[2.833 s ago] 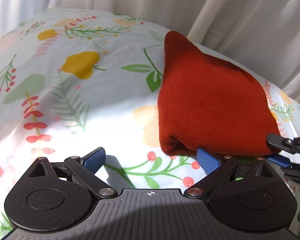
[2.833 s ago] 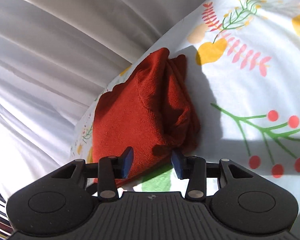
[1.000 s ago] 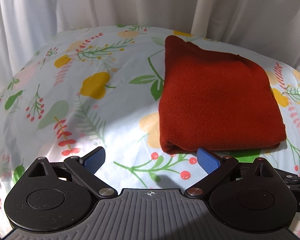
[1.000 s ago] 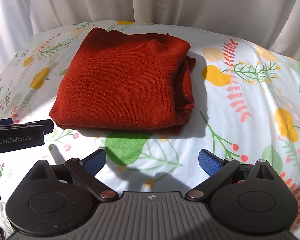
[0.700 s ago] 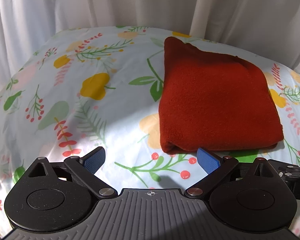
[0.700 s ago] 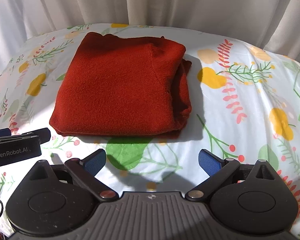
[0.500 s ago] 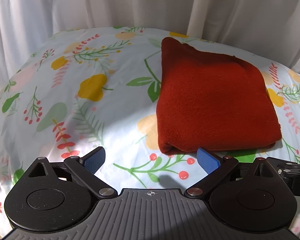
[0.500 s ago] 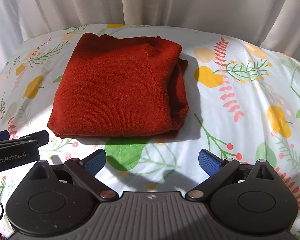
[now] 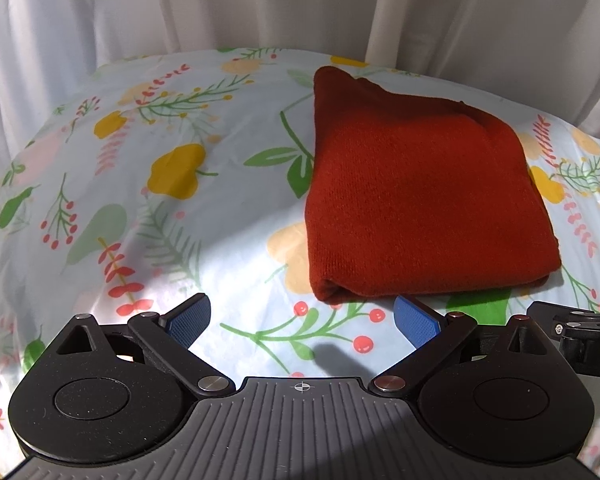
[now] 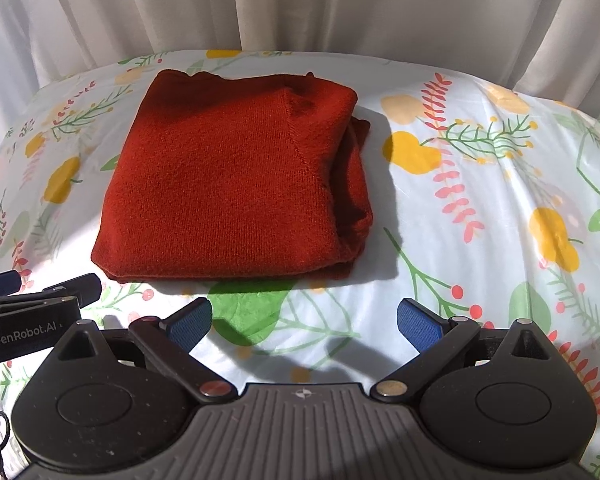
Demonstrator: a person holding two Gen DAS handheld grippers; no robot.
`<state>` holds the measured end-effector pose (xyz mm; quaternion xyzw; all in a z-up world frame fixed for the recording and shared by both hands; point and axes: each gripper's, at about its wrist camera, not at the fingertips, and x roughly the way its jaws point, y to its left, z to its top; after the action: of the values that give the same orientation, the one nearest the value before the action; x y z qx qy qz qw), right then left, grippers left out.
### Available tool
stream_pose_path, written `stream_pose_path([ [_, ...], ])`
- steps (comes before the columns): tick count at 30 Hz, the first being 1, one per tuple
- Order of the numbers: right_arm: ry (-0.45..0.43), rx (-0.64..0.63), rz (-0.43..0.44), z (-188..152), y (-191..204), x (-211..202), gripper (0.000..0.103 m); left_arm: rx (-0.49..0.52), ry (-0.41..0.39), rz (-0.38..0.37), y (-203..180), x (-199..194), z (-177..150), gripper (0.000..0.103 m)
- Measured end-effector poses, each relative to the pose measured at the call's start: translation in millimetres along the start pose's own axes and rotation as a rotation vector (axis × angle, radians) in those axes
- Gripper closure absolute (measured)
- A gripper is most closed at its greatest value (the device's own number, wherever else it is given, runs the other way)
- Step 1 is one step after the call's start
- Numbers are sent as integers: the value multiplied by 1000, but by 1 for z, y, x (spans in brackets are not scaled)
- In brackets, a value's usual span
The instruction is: Fold small clothes
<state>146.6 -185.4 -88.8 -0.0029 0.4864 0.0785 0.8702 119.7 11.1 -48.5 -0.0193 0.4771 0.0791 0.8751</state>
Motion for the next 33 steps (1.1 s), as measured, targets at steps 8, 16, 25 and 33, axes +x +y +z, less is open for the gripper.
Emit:
stream_pose_path([
  [8, 4, 7, -4, 0, -1, 1, 4, 3, 5, -3, -1, 0, 1, 2],
  [16, 5, 12, -6, 1, -3, 1, 4, 5, 7, -4, -2, 0, 1, 2],
  [25, 5, 18, -13, 1, -3, 0, 4, 5, 13, -11, -2, 0, 1, 2],
  [33, 6, 21, -17, 1, -4, -2, 4, 8, 15, -14, -4, -1, 1, 2],
])
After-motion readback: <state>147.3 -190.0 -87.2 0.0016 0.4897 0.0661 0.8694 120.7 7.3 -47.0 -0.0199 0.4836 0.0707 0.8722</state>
